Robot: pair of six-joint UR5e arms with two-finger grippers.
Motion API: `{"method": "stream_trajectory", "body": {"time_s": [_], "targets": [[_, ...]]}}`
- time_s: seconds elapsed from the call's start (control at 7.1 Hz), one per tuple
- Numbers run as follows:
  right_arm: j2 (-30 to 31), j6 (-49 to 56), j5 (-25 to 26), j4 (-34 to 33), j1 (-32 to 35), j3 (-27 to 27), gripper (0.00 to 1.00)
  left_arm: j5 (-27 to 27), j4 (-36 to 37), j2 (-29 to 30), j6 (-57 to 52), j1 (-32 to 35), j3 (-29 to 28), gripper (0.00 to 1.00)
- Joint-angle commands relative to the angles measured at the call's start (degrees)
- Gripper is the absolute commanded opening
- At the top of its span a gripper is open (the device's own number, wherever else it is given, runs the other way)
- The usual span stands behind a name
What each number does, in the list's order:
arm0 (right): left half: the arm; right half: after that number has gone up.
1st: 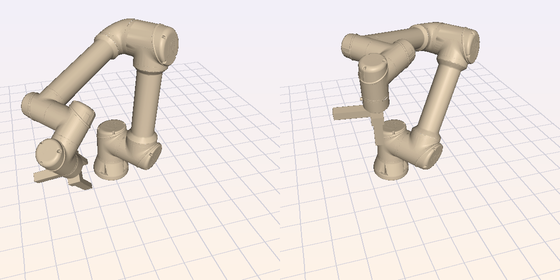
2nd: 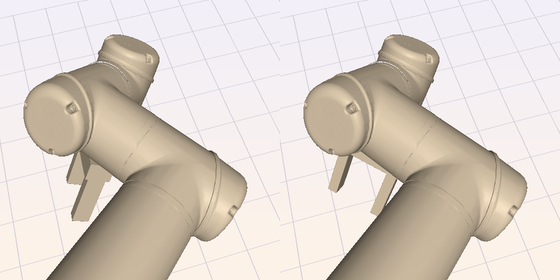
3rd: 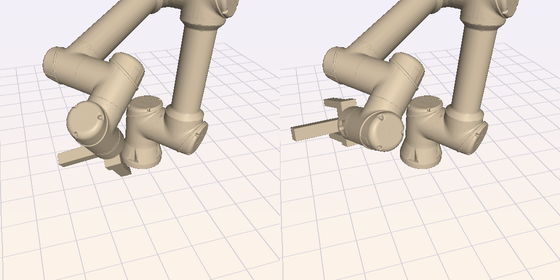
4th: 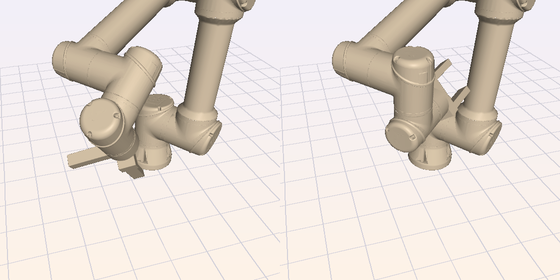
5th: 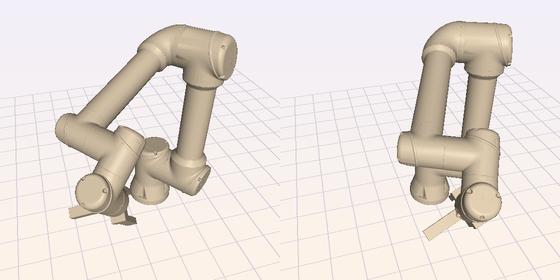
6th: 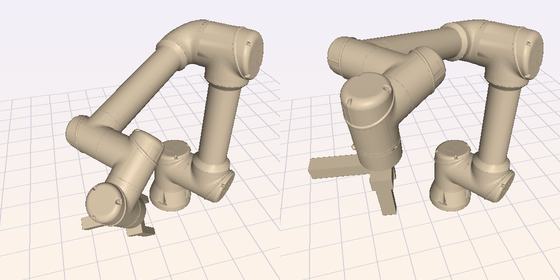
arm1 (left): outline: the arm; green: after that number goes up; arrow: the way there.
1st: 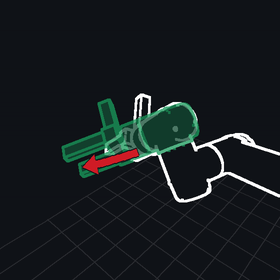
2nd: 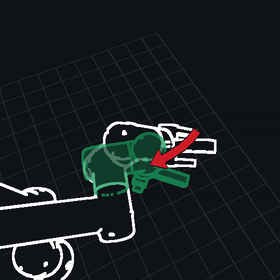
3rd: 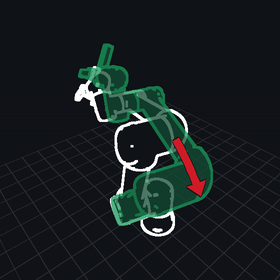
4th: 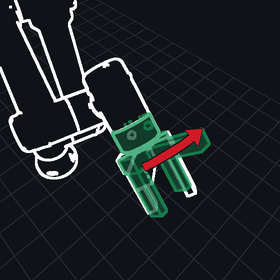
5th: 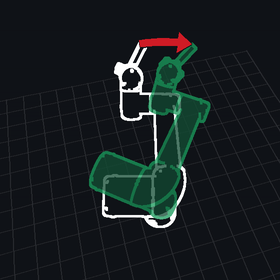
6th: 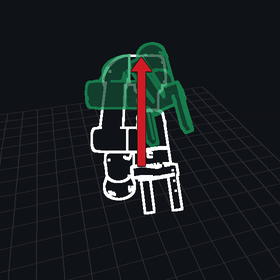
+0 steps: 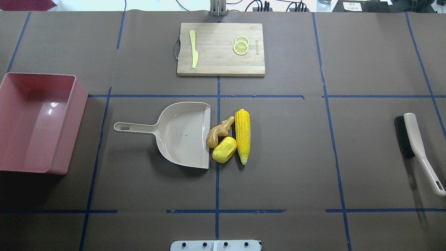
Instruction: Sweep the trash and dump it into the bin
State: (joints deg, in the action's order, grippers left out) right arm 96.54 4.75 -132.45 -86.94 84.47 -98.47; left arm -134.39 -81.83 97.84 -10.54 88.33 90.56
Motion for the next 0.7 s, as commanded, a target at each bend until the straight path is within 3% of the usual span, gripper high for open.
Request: {"method": "stream_trajectory", "body": {"time_s": [0.0, 0.56], "targets": [[-0.1, 0.0, 0.0, 0.0, 0.0, -0.2, 1.0, 0.3, -2.3, -1.0, -0.2, -0.1, 0.3, 1.0], [0.0, 0.1, -0.1, 0.1, 0.1, -0.8, 1.0, 0.7, -2.6, -1.5, 0.1, -0.2, 1.3, 1.0]]}}
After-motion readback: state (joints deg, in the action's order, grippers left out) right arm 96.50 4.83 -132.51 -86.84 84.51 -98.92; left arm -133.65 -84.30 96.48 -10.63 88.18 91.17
